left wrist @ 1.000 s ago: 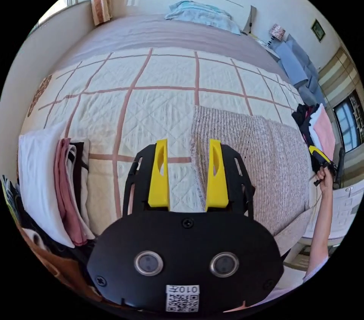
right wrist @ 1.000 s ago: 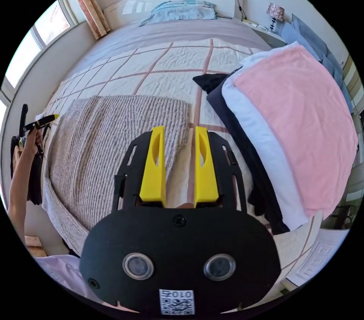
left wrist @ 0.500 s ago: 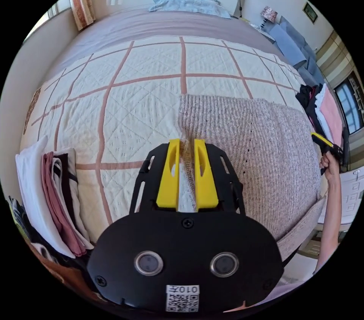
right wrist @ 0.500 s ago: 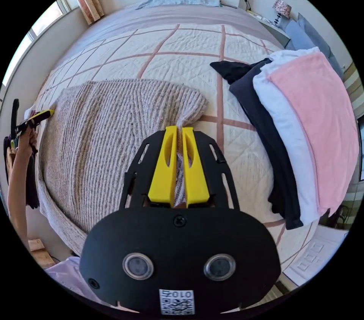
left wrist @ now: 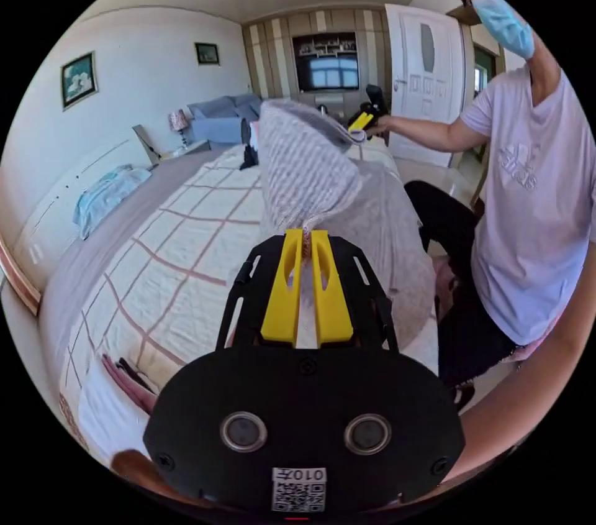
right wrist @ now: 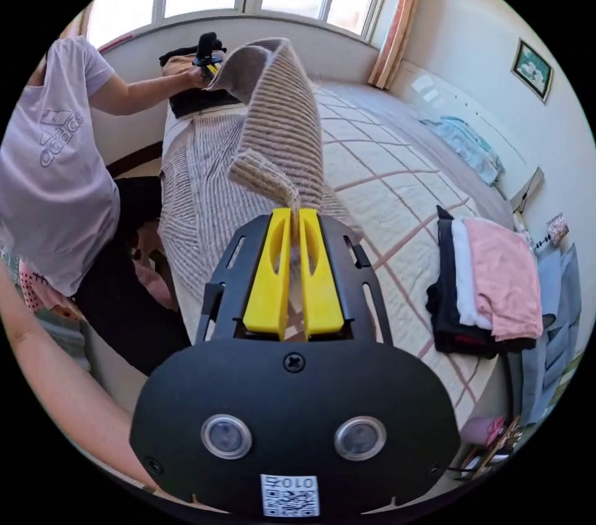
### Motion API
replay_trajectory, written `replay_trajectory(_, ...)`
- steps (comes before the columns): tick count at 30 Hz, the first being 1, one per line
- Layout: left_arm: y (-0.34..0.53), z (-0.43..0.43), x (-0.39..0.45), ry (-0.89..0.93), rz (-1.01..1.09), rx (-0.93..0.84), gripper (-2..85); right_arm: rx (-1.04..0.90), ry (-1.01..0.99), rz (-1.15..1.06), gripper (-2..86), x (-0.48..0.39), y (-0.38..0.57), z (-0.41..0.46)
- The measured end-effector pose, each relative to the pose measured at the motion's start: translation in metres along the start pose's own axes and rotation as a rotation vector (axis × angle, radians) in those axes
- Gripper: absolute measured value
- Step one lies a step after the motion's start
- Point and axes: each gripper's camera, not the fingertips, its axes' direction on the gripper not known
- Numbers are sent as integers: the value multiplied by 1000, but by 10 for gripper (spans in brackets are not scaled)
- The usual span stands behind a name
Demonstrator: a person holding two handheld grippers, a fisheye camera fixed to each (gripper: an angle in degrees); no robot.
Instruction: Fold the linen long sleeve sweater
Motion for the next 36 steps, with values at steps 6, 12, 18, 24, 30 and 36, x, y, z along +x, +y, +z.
replay_trajectory(6,33,36,60,52,-131,-175,3,-12,-18,126,21,-21,49,26)
replay_trajectory(12,23,-4,97,-7,-141,-113,4,-8,-15,63,19,-32,53,-9)
replay_trajectory(18,44,-13,130,-46,-212,-130,5,-3,-51,69,21,-47,80,-7)
replay_trajectory(24,61,15,139,-33,-237,-235,9,-101,-30,82,27,-66,100,29)
replay_trajectory(30,64,3,142,-12,-251,-182,31,-49,-35,133,52,-75,115,27)
replay_trajectory(36,66,-24,170,-194,-431,-255,67,34,-33,331,94,-98,147,7)
